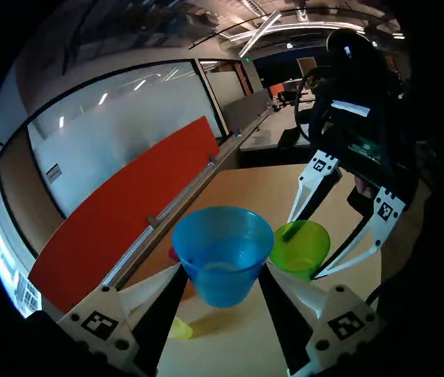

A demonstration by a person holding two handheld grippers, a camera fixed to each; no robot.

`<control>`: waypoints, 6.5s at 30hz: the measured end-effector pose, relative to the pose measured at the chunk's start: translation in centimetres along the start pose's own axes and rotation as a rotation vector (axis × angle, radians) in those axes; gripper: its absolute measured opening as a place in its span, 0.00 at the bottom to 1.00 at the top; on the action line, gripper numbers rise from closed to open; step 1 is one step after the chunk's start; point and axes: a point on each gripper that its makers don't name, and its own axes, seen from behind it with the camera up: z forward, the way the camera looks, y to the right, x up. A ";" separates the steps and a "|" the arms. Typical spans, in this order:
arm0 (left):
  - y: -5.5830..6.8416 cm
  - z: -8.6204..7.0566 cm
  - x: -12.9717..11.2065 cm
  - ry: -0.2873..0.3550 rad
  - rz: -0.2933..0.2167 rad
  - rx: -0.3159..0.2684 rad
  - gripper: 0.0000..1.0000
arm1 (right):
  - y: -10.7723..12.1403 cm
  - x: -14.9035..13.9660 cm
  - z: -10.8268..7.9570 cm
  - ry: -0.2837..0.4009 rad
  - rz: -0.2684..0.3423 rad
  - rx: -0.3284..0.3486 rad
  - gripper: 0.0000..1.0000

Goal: Pour water

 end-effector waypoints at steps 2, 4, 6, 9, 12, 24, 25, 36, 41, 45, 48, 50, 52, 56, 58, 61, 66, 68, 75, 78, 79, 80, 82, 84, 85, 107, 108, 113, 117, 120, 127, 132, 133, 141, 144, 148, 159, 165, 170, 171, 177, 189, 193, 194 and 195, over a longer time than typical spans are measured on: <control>0.0 0.0 0.2 0.003 0.009 -0.001 0.77 | 0.0 0.1 0.0 0.003 0.001 -0.001 0.88; 0.1 -0.1 0.4 0.004 0.022 -0.001 0.77 | 0.1 0.2 0.0 0.005 0.001 -0.002 0.88; 0.1 -0.1 0.6 0.006 0.037 -0.001 0.77 | 0.1 0.3 0.0 0.006 0.000 -0.003 0.88; 0.2 0.0 0.8 0.007 0.062 -0.003 0.77 | 0.0 0.3 0.0 0.006 0.000 -0.001 0.88; 0.5 0.1 1.1 0.010 0.082 -0.009 0.77 | -0.1 0.4 0.0 0.006 -0.001 0.001 0.88; 1.0 -0.1 2.1 0.024 0.153 -0.012 0.77 | -0.3 0.5 -0.2 0.009 -0.006 0.007 0.88; 1.1 -0.1 2.2 0.024 0.157 -0.012 0.77 | -0.3 0.5 -0.2 0.009 -0.007 0.007 0.88; 1.4 -0.2 2.8 0.034 0.207 -0.009 0.77 | -0.1 0.6 -0.5 0.013 -0.008 0.004 0.88; 1.7 -0.2 3.0 0.034 0.240 -0.006 0.77 | -0.1 0.6 -0.5 0.013 -0.009 0.003 0.89; 1.5 -0.2 3.1 0.034 0.248 0.003 0.77 | -0.1 0.7 -0.5 0.011 -0.009 0.004 0.88; 1.1 -0.1 3.2 0.029 0.262 0.016 0.77 | -0.2 0.6 -0.5 0.011 -0.007 0.006 0.88; 0.9 -0.1 3.2 0.025 0.280 0.026 0.77 | -0.2 0.6 -0.5 0.011 -0.007 0.007 0.88; 0.8 0.0 3.2 0.023 0.295 0.031 0.77 | -0.3 0.6 -0.5 0.012 -0.007 0.008 0.88; 0.8 0.1 3.3 0.021 0.317 0.033 0.77 | -0.3 0.7 -0.4 0.015 -0.006 0.009 0.88; 0.8 0.2 3.3 0.021 0.326 0.035 0.77 | -0.4 0.8 -0.4 0.015 -0.007 0.010 0.88; 0.6 0.4 3.3 0.019 0.341 0.039 0.77 | -0.4 0.8 -0.5 0.014 -0.008 0.013 0.88; 0.7 0.7 3.2 0.015 0.359 0.041 0.77 | -0.5 0.9 -0.4 0.015 -0.008 0.018 0.88; 0.8 0.8 3.2 0.016 0.359 0.040 0.77 | -0.6 1.0 -0.3 0.017 -0.008 0.019 0.88; 0.6 1.1 3.3 0.019 0.377 0.044 0.77 | -0.5 1.2 -0.3 0.021 -0.011 0.020 0.88; 0.5 1.2 3.2 0.017 0.388 0.044 0.77 | -0.4 1.3 -0.3 0.022 -0.012 0.020 0.88; 0.5 1.2 3.2 0.016 0.394 0.047 0.77 | -0.4 1.3 -0.3 0.023 -0.012 0.020 0.88; 0.4 1.2 3.2 0.016 0.400 0.048 0.77 | -0.4 1.3 -0.3 0.023 -0.013 0.020 0.88; 0.3 1.3 3.1 0.014 0.414 0.052 0.77 | -0.3 1.4 -0.3 0.024 -0.014 0.020 0.88; 0.3 1.4 3.0 0.012 0.427 0.056 0.77 | -0.3 1.4 -0.3 0.024 -0.014 0.020 0.88; 0.3 1.4 3.0 0.011 0.434 0.058 0.77 | -0.3 1.4 -0.3 0.024 -0.014 0.020 0.89; 0.0 1.4 3.5 0.011 0.536 0.100 0.77 | -0.2 1.5 0.1 0.022 -0.022 0.022 0.88; 0.0 1.4 3.5 0.012 0.541 0.102 0.77 | -0.2 1.5 0.1 0.022 -0.023 0.022 0.88; 0.3 1.3 3.5 0.012 0.570 0.104 0.77 | -0.1 1.5 0.1 0.021 -0.029 0.022 0.88; 0.5 1.2 3.4 0.011 0.574 0.104 0.77 | -0.1 1.4 0.1 0.019 -0.032 0.022 0.88; 0.5 1.0 3.5 0.012 0.584 0.107 0.77 | 0.0 1.4 0.1 0.020 -0.039 0.020 0.88; 0.6 0.9 3.6 0.014 0.608 0.109 0.77 | 0.3 1.4 0.1 0.020 -0.048 0.015 0.88; 0.8 0.9 3.6 0.016 0.609 0.106 0.77 | 0.5 1.3 0.0 0.019 -0.055 0.011 0.88; 0.9 0.9 3.6 0.016 0.611 0.106 0.77 | 0.5 1.3 0.0 0.018 -0.058 0.010 0.88; 0.8 0.9 3.7 0.014 0.627 0.110 0.77 | 0.7 1.4 0.0 0.015 -0.066 0.011 0.88; 0.7 0.8 3.8 0.015 0.637 0.112 0.77 | 0.7 1.4 0.0 0.015 -0.068 0.011 0.88; 0.7 0.8 4.1 0.018 0.646 0.117 0.77 | 0.6 1.5 0.0 0.014 -0.071 0.015 0.88; 0.4 0.6 4.2 0.021 0.665 0.128 0.77 | 0.5 1.5 0.1 0.012 -0.074 0.021 0.88; 0.3 0.5 4.4 0.023 0.681 0.132 0.77 | 0.4 1.5 0.2 0.012 -0.075 0.023 0.88; 0.3 0.4 4.4 0.023 0.692 0.133 0.77 | 0.4 1.5 0.2 0.012 -0.076 0.025 0.88; 0.3 0.4 4.4 0.023 0.694 0.134 0.77 | 0.4 1.5 0.2 0.013 -0.076 0.025 0.88; 0.2 0.3 4.4 0.023 0.704 0.137 0.77 | 0.5 1.5 0.1 0.013 -0.077 0.024 0.88; 0.3 0.2 4.6 0.023 0.731 0.144 0.77 | 0.4 1.5 -0.1 0.017 -0.075 0.023 0.88; 0.3 0.1 4.7 0.024 0.736 0.147 0.77 | 0.4 1.5 -0.2 0.018 -0.075 0.022 0.88; 0.3 0.1 4.7 0.024 0.737 0.148 0.77 | 0.4 1.5 -0.2 0.018 -0.075 0.022 0.88; 0.2 0.1 4.7 0.024 0.739 0.148 0.77 | 0.4 1.5 -0.2 0.019 -0.075 0.021 0.88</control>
